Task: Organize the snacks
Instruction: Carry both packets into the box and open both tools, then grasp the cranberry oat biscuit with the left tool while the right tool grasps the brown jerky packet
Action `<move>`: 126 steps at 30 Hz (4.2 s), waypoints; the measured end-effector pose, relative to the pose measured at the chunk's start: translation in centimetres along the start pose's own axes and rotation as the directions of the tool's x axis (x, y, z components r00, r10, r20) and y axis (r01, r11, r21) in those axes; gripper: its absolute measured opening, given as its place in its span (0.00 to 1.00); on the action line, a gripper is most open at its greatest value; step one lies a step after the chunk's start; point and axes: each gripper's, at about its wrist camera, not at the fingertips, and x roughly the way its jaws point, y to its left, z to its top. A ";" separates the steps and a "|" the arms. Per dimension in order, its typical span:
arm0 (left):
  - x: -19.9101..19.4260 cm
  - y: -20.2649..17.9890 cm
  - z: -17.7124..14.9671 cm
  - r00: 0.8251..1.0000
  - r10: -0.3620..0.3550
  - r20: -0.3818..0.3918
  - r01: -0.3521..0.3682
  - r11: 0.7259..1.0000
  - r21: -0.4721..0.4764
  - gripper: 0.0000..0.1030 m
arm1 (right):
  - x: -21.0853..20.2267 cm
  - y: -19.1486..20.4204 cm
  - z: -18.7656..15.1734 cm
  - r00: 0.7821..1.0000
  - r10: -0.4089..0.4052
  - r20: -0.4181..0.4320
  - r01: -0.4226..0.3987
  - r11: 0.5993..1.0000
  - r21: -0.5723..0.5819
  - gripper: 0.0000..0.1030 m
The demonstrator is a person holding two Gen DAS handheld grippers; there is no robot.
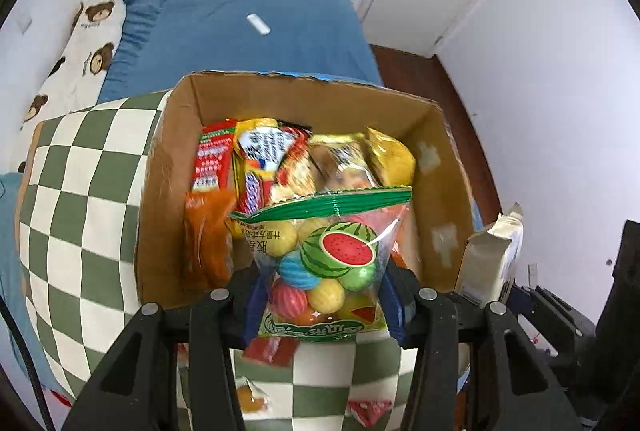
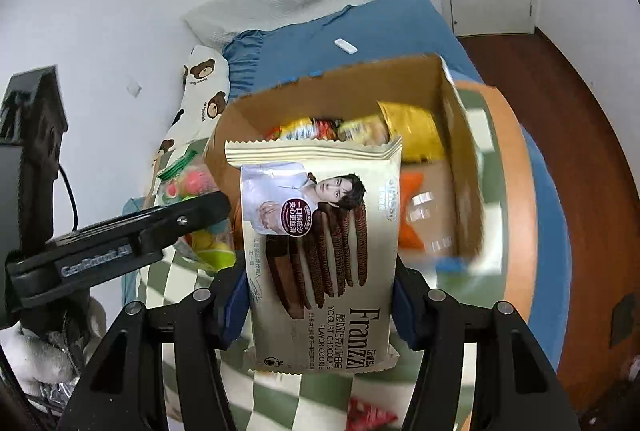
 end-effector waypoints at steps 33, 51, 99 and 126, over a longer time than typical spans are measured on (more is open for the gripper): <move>10.1 5.1 2.5 0.965 0.062 -0.256 -0.088 0.992 -0.090 0.82 | 15.3 -1.6 3.6 0.952 -0.090 -0.293 0.096 0.995 0.008 0.92; 6.2 5.1 0.2 0.974 0.192 -0.120 -0.196 0.980 -0.019 0.82 | 10.2 -2.7 3.0 0.957 -0.205 -0.207 0.208 0.978 -0.007 0.92; 3.8 14.4 -17.4 0.918 0.391 -0.066 -0.387 0.919 0.076 0.97 | 14.9 2.8 -12.0 0.975 -0.065 -0.214 0.100 0.982 0.161 0.69; 9.9 20.4 -15.5 0.930 0.239 -0.279 -0.249 0.968 -0.004 0.72 | 18.1 5.3 -16.5 0.906 -0.269 -0.327 0.228 0.961 -0.157 0.63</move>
